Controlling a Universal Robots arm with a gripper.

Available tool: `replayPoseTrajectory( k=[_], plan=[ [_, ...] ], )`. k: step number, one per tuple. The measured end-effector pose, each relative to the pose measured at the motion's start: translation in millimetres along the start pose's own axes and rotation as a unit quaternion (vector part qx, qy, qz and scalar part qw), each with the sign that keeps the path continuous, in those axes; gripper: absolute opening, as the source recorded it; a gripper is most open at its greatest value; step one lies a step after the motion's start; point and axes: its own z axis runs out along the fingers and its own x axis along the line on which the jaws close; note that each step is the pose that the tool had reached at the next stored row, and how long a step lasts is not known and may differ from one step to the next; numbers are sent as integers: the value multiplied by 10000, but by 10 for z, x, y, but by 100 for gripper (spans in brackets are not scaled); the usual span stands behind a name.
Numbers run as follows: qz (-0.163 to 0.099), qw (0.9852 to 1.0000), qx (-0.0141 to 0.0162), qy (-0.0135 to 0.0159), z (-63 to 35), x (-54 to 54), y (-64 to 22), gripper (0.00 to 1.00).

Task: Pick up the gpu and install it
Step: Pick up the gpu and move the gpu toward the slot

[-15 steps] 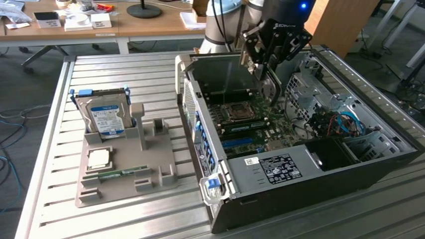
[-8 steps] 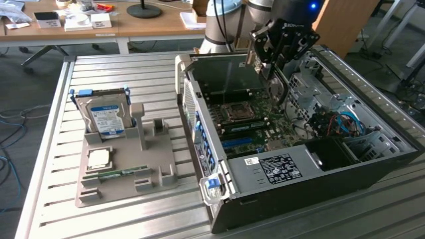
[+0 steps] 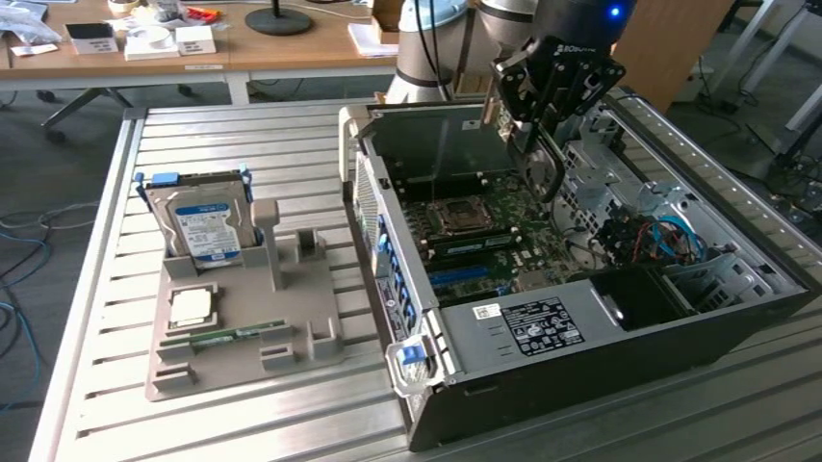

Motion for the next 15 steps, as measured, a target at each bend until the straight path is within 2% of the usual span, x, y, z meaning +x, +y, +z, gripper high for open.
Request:
replayPoseTrajectory(
  k=[7, 15],
  plan=[
    [-1, 10000, 0, 0, 1, -17, 0, 27],
    [0, 10000, 0, 0, 3, -101, 6, 27]
  ],
)
